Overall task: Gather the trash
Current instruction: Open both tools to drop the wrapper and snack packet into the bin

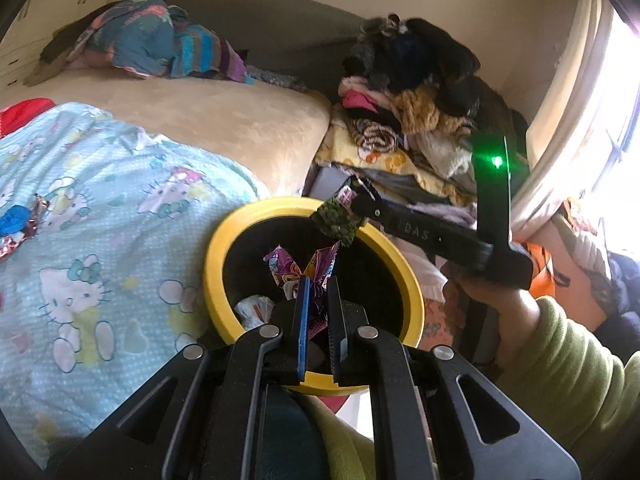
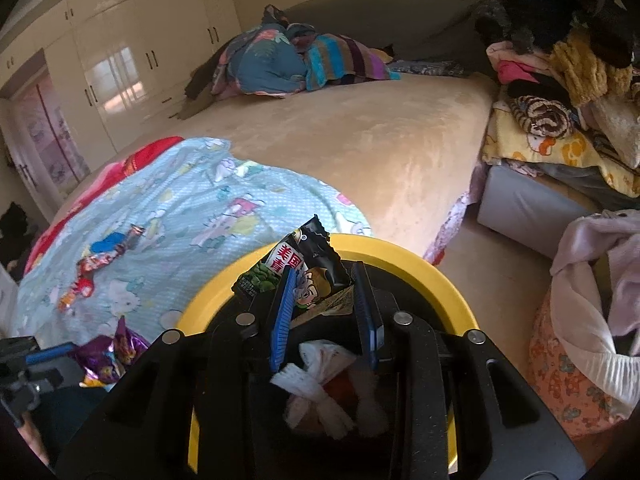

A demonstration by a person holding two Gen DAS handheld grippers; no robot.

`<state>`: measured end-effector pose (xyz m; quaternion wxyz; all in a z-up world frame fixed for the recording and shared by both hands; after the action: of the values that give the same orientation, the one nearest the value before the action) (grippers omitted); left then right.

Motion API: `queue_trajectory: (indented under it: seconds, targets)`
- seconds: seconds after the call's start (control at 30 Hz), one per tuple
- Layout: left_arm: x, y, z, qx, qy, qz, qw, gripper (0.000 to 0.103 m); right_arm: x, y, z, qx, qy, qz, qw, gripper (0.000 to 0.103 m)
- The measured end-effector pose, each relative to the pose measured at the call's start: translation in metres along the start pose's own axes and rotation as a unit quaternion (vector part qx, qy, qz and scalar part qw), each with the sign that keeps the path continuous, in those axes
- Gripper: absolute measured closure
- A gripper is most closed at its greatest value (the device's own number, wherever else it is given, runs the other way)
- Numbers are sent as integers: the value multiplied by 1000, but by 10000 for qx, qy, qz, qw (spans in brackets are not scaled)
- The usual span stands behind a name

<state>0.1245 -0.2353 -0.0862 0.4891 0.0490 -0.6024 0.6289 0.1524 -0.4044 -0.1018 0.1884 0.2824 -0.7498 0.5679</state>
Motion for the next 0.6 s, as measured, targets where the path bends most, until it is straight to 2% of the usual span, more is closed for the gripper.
queue_trajectory:
  seconds: [0.4,0.6]
  targets:
    - [-43,7,5,-48,32,-384,9992,95,-12,15,28,-245,206,-168,9993,80]
    - [-53,6,6,-147,-56,-417,9990,95,-18,22,34,-325,238,-263,9988,80]
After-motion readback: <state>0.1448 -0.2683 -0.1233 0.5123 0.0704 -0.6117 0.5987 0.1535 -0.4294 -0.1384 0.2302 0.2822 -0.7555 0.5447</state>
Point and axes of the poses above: each gripper's, at about its wrist camera, not at the fingertips, and x roughly against the way its jaws point, z to its right, y to its underside, the point moved 6 cm from there along -x, roughly the way its jaws point, and after that the axes turned 7 degrees about -y, right-handed, at the moved point
